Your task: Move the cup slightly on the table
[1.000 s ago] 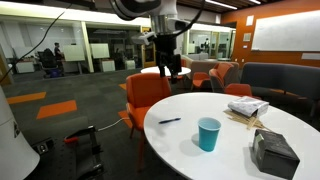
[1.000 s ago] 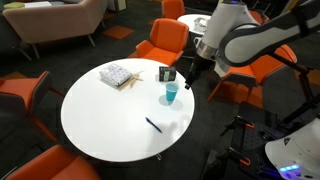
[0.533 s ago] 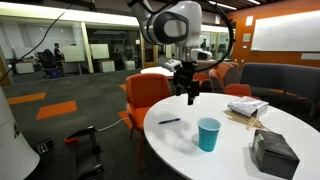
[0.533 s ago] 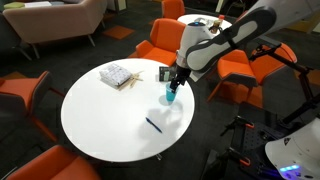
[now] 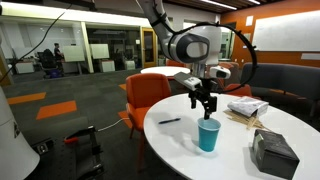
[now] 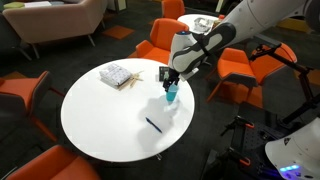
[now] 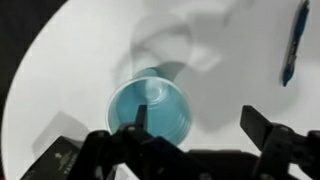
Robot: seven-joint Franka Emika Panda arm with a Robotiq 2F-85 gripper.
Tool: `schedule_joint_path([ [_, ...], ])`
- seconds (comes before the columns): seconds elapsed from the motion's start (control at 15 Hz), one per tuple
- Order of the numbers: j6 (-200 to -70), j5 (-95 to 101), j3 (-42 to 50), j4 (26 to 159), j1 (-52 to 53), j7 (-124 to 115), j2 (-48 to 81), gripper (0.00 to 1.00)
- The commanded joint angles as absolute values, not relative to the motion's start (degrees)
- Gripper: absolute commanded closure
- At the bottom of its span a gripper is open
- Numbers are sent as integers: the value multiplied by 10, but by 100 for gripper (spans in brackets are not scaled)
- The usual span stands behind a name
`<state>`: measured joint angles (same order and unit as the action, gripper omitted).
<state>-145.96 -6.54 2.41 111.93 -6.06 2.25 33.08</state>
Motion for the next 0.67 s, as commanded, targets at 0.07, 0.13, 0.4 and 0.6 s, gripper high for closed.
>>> schedule_joint_path([
  [0.07,-1451,-78,1,1035,-85,43,406,0],
  [0.13,-1451,-82,-6,1018,-90,45,423,0],
  [0.4,-1445,-98,-28,963,-107,43,476,31],
  [0.6,-1447,-108,-37,946,-114,40,498,58],
])
